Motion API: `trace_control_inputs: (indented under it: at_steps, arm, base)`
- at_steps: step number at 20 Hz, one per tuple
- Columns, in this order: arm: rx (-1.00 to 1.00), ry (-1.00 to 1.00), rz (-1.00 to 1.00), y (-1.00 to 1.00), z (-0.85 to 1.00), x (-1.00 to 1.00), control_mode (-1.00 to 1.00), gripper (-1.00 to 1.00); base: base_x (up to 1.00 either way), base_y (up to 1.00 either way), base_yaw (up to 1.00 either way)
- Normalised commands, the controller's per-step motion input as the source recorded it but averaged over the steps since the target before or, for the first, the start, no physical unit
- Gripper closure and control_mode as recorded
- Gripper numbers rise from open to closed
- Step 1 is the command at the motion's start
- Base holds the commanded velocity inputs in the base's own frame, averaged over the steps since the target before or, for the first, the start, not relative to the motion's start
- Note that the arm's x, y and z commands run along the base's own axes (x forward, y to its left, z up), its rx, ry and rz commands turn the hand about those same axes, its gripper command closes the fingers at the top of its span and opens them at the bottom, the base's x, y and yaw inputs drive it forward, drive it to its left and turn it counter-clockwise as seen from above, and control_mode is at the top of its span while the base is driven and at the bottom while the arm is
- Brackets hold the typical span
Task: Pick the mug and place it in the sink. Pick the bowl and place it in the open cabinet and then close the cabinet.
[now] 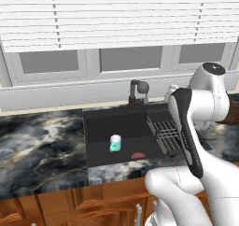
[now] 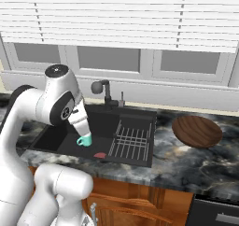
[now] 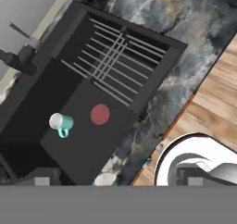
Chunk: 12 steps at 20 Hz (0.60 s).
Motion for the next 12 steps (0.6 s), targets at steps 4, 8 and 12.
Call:
trace_control_inputs:
  at_steps: [4, 8, 12]
  arm:
    - [-0.01, -0.01, -0.38, -0.32, 0.00, 0.00, -1.00, -1.00]
    - [0.00, -0.02, -0.40, -0.38, 0.00, 0.00, -1.00, -1.00]
    - [0.00, -0.03, -0.31, -0.08, 0.00, 0.03, -1.00, -1.00]
  base:
    - [0.00, 0.00, 0.00]
    - [0.00, 0.00, 0.00]
    - [0.00, 0.00, 0.00]
